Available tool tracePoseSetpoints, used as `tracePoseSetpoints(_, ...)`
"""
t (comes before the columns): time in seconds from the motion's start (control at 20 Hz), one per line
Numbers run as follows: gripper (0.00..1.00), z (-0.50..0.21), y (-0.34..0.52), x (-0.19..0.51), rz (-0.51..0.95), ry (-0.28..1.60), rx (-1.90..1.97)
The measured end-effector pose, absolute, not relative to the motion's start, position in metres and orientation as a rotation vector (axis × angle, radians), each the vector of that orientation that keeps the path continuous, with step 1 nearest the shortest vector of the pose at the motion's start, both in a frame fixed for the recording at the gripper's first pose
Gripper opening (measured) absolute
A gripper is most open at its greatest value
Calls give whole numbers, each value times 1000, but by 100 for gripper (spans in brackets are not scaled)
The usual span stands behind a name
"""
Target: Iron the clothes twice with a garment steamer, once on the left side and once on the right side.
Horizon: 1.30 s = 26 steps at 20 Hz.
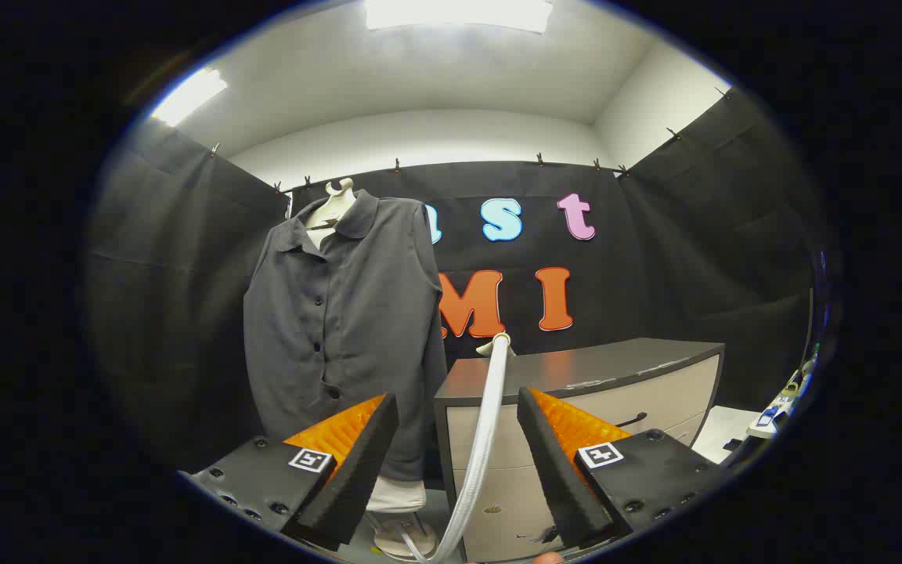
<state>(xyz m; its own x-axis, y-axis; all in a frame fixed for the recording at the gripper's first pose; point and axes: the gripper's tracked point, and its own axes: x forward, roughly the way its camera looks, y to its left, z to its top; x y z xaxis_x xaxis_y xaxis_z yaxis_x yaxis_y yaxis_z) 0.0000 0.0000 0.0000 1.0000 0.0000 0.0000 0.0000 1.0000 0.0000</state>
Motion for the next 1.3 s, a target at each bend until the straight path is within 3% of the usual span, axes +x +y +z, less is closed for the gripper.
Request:
tracePoseSetpoints(0.65,98,-4,-42,-7,-155,32,-51)
tracePoseSetpoints(1.3,98,40,-41,26,-150,11,-3)
